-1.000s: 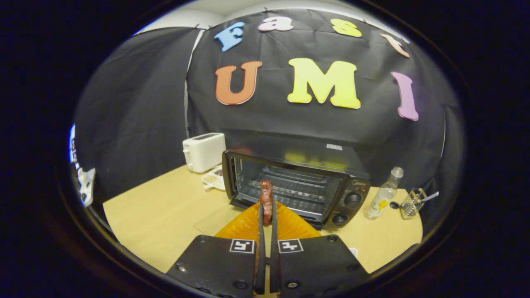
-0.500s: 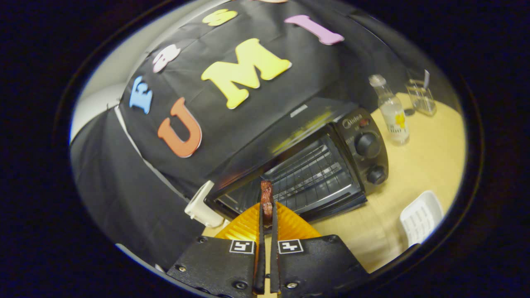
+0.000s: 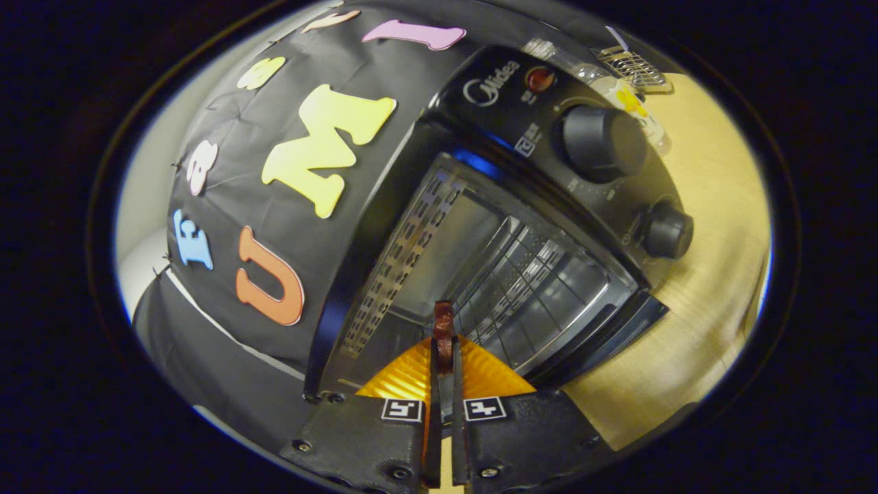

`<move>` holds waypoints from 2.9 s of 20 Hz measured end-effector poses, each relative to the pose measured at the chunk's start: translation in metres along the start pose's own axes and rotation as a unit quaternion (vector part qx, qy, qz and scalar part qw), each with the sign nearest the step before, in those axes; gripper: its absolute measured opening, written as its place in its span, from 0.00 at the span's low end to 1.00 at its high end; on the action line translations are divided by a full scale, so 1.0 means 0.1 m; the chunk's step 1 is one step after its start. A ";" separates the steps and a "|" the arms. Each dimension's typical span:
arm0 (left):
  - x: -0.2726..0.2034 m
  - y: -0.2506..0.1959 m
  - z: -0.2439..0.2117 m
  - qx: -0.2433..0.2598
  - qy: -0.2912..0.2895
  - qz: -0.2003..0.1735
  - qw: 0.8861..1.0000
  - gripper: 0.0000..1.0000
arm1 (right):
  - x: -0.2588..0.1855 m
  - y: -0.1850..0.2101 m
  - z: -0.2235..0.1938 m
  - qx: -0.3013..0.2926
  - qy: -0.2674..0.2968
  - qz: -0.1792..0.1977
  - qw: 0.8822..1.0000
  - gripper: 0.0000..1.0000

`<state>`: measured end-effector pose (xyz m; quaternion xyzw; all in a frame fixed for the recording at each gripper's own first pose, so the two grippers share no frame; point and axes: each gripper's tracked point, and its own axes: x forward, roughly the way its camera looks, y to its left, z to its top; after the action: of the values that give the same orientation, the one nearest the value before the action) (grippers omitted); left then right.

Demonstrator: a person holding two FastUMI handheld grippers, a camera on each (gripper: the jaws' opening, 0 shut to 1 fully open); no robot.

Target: Open the electric oven with the left hand, put the food in, and close the electric oven.

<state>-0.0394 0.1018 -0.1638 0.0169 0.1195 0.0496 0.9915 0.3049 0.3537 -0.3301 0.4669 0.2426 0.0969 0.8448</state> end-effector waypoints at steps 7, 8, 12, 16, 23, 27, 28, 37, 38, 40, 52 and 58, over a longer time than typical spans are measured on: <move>0.02 0.03 -0.20 -0.013 0.022 0.003 1.000 0.95 | -0.04 -0.09 0.23 -0.113 -0.044 -0.034 0.992 0.28; 0.03 0.04 -0.21 -0.013 0.024 0.004 1.000 0.95 | -0.10 -0.17 0.22 -0.127 -0.046 -0.050 0.990 0.39; -0.03 0.05 -0.19 -0.018 0.022 0.008 1.000 0.95 | -0.39 -0.13 0.18 -0.162 -0.042 -0.025 0.986 0.54; -0.15 0.02 -0.12 -0.023 0.012 0.007 1.000 0.95 | -0.72 -0.11 0.15 -0.201 -0.036 -0.011 0.979 0.64; -0.28 -0.08 -0.16 -0.032 0.009 0.006 0.999 0.95 | -1.44 -0.13 0.04 -0.270 -0.008 0.021 0.963 0.74; -0.23 -0.18 -0.21 -0.037 0.025 -0.003 0.999 0.95 | -1.95 -0.09 0.02 -0.317 0.002 0.056 0.947 0.77; -0.20 -0.19 -0.19 -0.038 0.026 -0.003 0.999 0.95 | -2.07 -0.05 0.07 -0.331 -0.003 0.062 0.941 0.80; 0.37 -0.52 -0.39 -0.064 0.045 -0.033 0.996 0.95 | -3.08 0.28 0.61 -0.417 -0.037 0.103 0.902 1.00; 0.43 -0.62 -0.44 -0.065 0.052 -0.046 0.995 0.95 | -3.18 0.30 0.70 -0.424 -0.044 0.098 0.899 0.96; 0.51 -0.84 -0.48 -0.059 0.056 -0.074 0.994 0.95 | -3.37 0.36 0.91 -0.436 -0.063 0.094 0.893 0.96; 1.07 -1.87 -1.05 0.024 0.116 -0.145 0.982 0.95 | -4.36 0.34 2.12 -0.452 -0.181 0.059 0.871 0.95; 1.43 -2.05 -1.23 0.037 0.134 -0.146 0.979 0.95 | -4.53 0.31 2.29 -0.475 -0.198 0.054 0.856 1.00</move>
<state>0.0892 -0.0851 -0.3259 0.0294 0.2545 -0.0979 0.9617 0.0305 0.0241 -0.0570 0.0306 -0.0313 0.1511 0.9875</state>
